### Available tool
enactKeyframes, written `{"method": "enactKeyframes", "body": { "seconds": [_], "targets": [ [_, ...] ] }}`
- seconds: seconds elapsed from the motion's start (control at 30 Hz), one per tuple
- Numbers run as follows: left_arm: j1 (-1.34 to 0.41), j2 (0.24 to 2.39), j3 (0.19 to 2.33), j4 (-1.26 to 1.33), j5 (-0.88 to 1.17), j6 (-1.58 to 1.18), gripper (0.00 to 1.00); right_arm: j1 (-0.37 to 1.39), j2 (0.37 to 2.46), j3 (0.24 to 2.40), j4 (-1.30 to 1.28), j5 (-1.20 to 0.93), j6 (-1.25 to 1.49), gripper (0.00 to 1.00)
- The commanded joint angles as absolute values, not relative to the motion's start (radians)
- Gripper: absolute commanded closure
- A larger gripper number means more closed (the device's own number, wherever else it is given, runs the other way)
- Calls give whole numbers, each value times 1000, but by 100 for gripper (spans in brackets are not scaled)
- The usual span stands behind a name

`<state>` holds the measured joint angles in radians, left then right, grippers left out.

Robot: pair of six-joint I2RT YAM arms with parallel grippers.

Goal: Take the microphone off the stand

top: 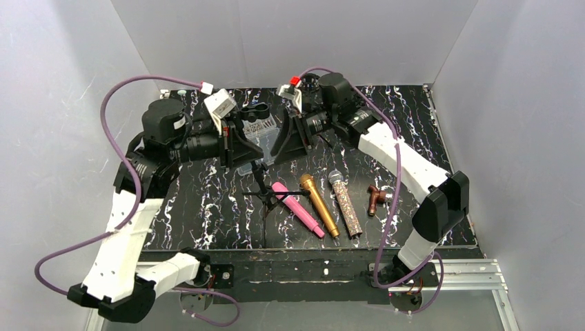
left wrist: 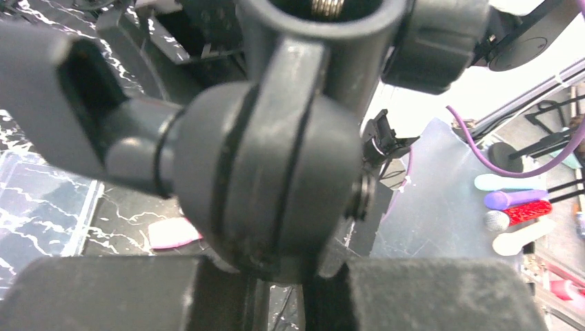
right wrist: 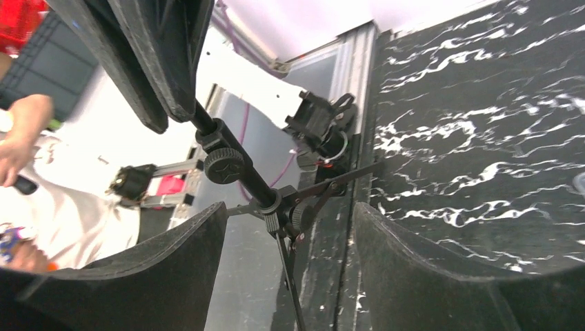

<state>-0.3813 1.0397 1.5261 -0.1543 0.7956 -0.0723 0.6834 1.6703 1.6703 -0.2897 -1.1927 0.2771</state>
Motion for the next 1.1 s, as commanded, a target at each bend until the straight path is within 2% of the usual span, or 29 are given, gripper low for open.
{"method": "enactKeyframes", "body": {
  "seconds": [0.0, 0.87, 1.07],
  "targets": [
    [-379, 1055, 1578, -68, 916, -125, 100, 703, 1622, 1609, -79, -1295, 433, 24],
    [-379, 1043, 1515, -57, 863, -109, 100, 754, 1602, 1592, -86, -1251, 449, 34],
    [-380, 1048, 1512, -58, 859, -101, 100, 766, 1603, 1591, -89, -1250, 445, 42]
  ]
}}
